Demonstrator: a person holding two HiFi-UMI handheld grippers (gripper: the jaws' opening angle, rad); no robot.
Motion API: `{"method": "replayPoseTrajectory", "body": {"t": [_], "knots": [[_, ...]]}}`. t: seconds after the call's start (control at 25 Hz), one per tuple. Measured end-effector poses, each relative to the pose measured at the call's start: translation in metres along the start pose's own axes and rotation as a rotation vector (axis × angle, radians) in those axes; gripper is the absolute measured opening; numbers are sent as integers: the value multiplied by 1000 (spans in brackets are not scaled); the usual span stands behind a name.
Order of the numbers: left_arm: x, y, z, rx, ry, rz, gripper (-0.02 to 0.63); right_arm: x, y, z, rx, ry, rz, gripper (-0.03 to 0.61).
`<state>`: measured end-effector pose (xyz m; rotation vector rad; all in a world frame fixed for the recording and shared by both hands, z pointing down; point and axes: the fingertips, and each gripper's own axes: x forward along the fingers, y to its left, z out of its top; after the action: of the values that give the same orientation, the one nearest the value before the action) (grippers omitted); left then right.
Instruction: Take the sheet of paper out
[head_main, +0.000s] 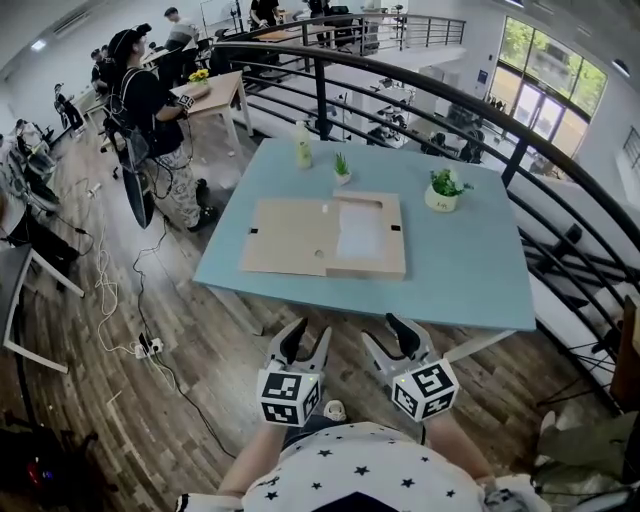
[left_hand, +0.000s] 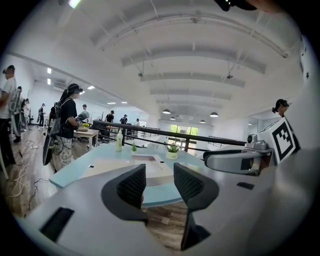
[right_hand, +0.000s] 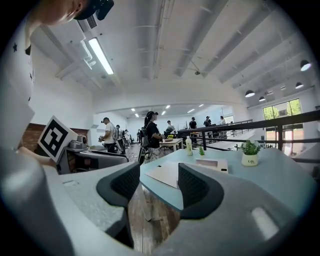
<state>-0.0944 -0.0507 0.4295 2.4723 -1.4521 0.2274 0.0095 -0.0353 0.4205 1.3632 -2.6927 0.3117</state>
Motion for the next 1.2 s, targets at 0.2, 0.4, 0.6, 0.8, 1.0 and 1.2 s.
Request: {"method": "replayPoseTrajectory", "body": {"t": [0.2,0.4,0.6,0.8,1.0,1.2], "knots": [[25,27,7,-3,4,0,164,34,-14,6,13,-5,-10,222],[49,44,12,-5,15,-6,164,60,-29,10,22,-4,-22,222],[69,61,13,-2,29,-10,164,81,-43,7,32,2,-40,222],[80,74,12,-6,47,-9,164,90,-53,6,47,8,-61,222],[93,82,12,-11,68,0,164,97,-61,2,63,33,-62,222],[110,85,8,-23,84,-8,164,108,-75,-5,69,57,-61,222]]}}
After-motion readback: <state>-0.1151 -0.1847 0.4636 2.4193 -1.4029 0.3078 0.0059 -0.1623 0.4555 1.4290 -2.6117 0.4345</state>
